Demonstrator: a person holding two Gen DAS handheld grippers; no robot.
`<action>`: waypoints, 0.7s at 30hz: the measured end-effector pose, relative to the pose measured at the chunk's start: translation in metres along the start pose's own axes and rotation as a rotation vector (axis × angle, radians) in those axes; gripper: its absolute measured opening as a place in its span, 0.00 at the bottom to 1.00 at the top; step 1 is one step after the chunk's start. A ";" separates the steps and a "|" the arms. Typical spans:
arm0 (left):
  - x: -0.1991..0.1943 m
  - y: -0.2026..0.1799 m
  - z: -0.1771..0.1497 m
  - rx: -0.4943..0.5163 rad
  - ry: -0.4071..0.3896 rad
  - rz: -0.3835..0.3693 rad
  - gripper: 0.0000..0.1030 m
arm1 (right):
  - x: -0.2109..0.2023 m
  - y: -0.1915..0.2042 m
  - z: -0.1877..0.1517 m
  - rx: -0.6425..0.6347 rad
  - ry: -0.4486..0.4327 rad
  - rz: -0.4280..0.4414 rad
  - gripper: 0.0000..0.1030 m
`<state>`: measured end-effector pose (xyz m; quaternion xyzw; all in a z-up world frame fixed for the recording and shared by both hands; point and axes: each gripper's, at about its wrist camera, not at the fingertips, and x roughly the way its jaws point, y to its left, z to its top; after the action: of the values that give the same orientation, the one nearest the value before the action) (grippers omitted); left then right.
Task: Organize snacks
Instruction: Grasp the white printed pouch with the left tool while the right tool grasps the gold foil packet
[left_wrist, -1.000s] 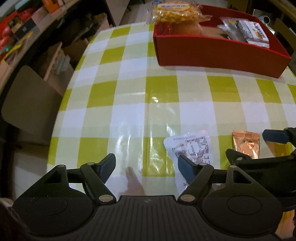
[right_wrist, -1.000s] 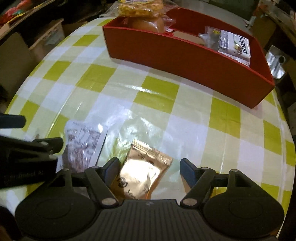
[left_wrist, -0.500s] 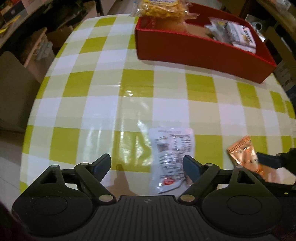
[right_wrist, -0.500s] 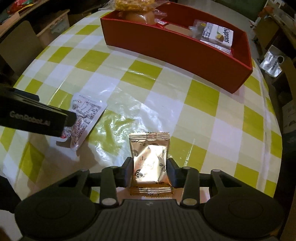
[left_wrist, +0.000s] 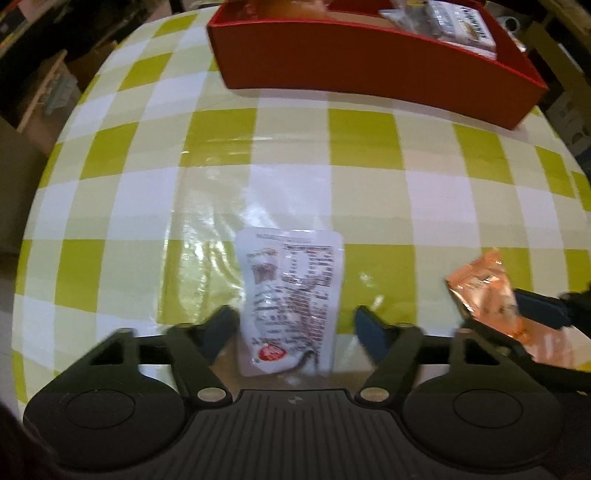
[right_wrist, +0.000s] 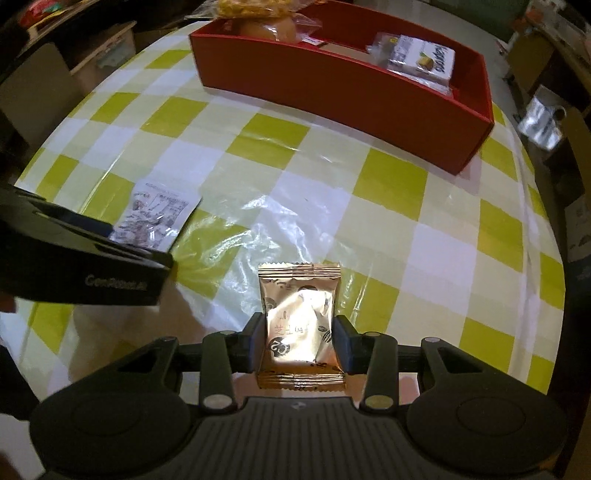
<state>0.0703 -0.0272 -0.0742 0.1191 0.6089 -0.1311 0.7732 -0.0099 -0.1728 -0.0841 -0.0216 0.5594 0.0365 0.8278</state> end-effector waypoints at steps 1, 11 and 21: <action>-0.002 0.000 -0.001 -0.005 0.008 -0.011 0.61 | 0.000 0.001 -0.001 -0.012 -0.005 -0.001 0.49; -0.027 0.005 0.000 -0.018 -0.051 -0.003 0.61 | -0.019 -0.008 0.004 0.020 -0.060 0.053 0.48; -0.034 -0.003 0.008 0.027 -0.113 0.036 0.61 | -0.035 -0.018 0.018 0.061 -0.132 0.031 0.48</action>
<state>0.0692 -0.0314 -0.0396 0.1327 0.5602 -0.1320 0.8069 -0.0045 -0.1906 -0.0449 0.0148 0.5049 0.0337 0.8624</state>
